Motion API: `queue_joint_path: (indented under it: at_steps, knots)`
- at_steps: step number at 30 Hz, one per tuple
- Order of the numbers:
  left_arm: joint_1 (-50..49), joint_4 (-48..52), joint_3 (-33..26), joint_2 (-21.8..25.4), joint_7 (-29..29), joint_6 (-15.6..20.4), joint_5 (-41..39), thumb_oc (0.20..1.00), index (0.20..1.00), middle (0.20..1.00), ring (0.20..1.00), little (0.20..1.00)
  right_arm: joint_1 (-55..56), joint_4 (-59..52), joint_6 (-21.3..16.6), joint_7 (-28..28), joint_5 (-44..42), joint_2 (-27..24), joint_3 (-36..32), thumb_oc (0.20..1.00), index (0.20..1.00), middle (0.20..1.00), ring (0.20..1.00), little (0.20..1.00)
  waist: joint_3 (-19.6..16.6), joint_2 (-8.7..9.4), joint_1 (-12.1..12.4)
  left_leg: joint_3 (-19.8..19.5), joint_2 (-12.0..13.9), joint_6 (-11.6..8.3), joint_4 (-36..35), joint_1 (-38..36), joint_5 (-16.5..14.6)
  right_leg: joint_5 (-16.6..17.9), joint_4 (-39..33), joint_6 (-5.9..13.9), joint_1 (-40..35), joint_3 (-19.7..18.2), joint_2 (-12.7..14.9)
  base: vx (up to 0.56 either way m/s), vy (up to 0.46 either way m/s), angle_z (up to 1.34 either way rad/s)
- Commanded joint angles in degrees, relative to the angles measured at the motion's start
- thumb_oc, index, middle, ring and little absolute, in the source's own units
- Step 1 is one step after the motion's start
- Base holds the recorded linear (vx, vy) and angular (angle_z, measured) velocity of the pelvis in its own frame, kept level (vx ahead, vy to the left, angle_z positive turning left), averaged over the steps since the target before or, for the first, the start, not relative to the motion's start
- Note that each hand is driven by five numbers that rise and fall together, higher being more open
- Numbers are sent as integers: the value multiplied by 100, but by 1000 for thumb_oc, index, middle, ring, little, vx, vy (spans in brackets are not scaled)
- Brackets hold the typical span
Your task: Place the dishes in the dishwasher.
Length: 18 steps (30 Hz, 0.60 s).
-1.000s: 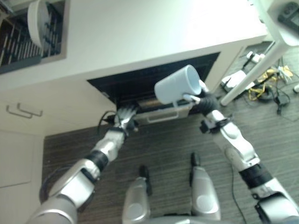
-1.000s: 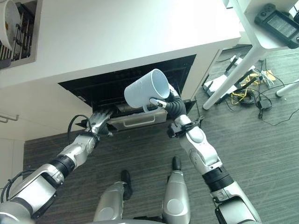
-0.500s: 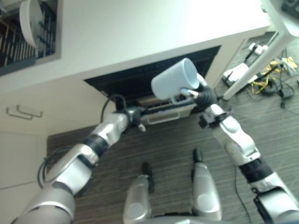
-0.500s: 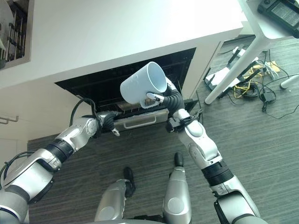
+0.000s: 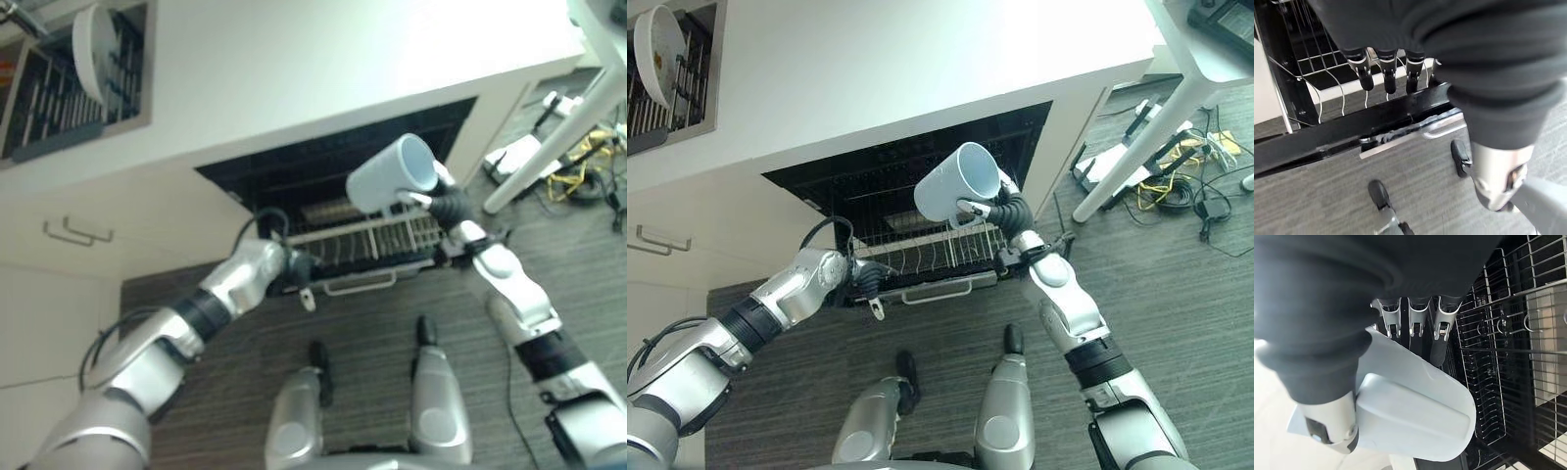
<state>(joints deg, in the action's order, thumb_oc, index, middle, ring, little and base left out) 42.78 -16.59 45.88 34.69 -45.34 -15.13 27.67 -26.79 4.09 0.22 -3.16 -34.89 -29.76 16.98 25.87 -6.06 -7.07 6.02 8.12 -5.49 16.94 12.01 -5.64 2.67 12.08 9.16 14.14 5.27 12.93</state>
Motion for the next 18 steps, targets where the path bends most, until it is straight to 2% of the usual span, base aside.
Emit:
queue_joint_path:
  at_steps: [1, 5, 8, 10, 11, 16, 18]
  knots:
    - [-138, 319, 284, 281, -683, -41, -127, 1000, 1000, 1000, 1000, 1000, -386, -237, -506, -44, -20, 158, -291, 200, 200, 200, 200, 200, -183, 257, 138, 11, 37, 110, 25, 100, 45, -747, 511, -32, -275, 190, 141, 8, -53, 6]
    - [-6, 269, 408, 278, -983, -160, -79, 1000, 1000, 1000, 1000, 1000, -450, -171, -450, -151, 26, 189, -235, 200, 200, 200, 200, 200, -152, 284, 142, 33, 62, 103, 25, 114, 59, -742, 511, -28, -271, 229, 140, 19, -32, 8]
    - [68, 251, 453, 282, -1319, -407, -7, 1000, 1000, 1000, 1000, 1000, -475, -51, -353, -281, 103, 163, -239, 200, 200, 200, 200, 200, -111, 288, 141, 61, 72, 97, 25, 140, 67, -741, 511, -34, -250, 245, 148, 0, 0, 0]
    - [144, 244, 499, 315, -1563, -498, -7, 1000, 1000, 1000, 1000, 1000, -533, 56, -185, -269, 194, 137, -248, 200, 200, 200, 200, 200, -85, 293, 158, 69, 80, 95, 25, 156, 67, -731, 511, -25, -239, 265, 161, 6, -27, 1]
    - [230, 215, 560, 326, -1774, -539, 4, 1000, 1000, 1000, 1000, 1000, -671, 296, 121, -120, 403, 76, -174, 200, 200, 200, 200, 200, -57, 316, 200, 85, 97, 87, 25, 147, 70, -737, 511, -19, -256, 312, 173, 13, -46, 3]
    - [389, 167, 591, 373, -1689, -498, 34, 1000, 1000, 1000, 1000, 1000, -988, 594, 406, -188, 610, -156, 0, 200, 200, 200, 200, 200, -27, 350, 263, 128, 149, 69, 25, 158, 107, -730, 511, -25, -271, 383, 188, 2, -8, 1]
    - [510, 159, 574, 446, -1529, -404, -33, 1000, 1000, 1000, 1000, 1000, -1238, 877, 728, -430, 795, -333, -34, 200, 200, 200, 200, 200, -6, 362, 326, 111, 148, 66, 25, 174, 124, -735, 511, -34, -291, 430, 187, 10, -15, 2]
